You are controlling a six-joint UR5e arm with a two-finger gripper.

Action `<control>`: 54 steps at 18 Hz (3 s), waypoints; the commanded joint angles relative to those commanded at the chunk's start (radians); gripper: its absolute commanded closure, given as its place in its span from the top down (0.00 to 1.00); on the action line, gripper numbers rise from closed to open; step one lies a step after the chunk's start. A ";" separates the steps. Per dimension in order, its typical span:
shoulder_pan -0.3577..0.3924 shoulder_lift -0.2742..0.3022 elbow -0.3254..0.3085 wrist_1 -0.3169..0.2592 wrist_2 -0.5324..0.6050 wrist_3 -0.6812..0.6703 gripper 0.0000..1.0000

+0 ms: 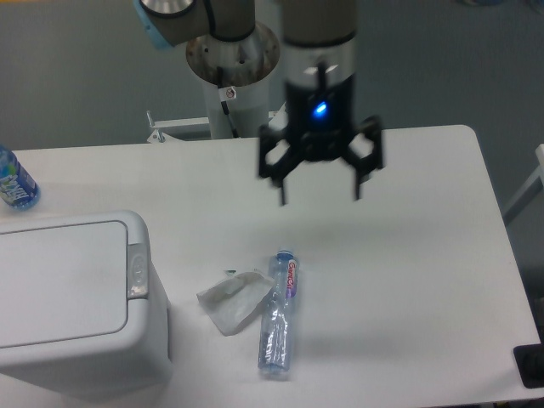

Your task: Open the trash can

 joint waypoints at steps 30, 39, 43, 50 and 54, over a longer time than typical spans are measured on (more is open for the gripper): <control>-0.089 -0.078 -0.012 0.060 -0.146 -0.123 1.00; -0.094 -0.086 -0.018 0.066 -0.145 -0.123 1.00; -0.094 -0.086 -0.018 0.068 -0.145 -0.123 1.00; -0.092 -0.084 -0.006 0.066 -0.146 -0.122 1.00; -0.092 -0.084 -0.009 0.068 -0.145 -0.120 1.00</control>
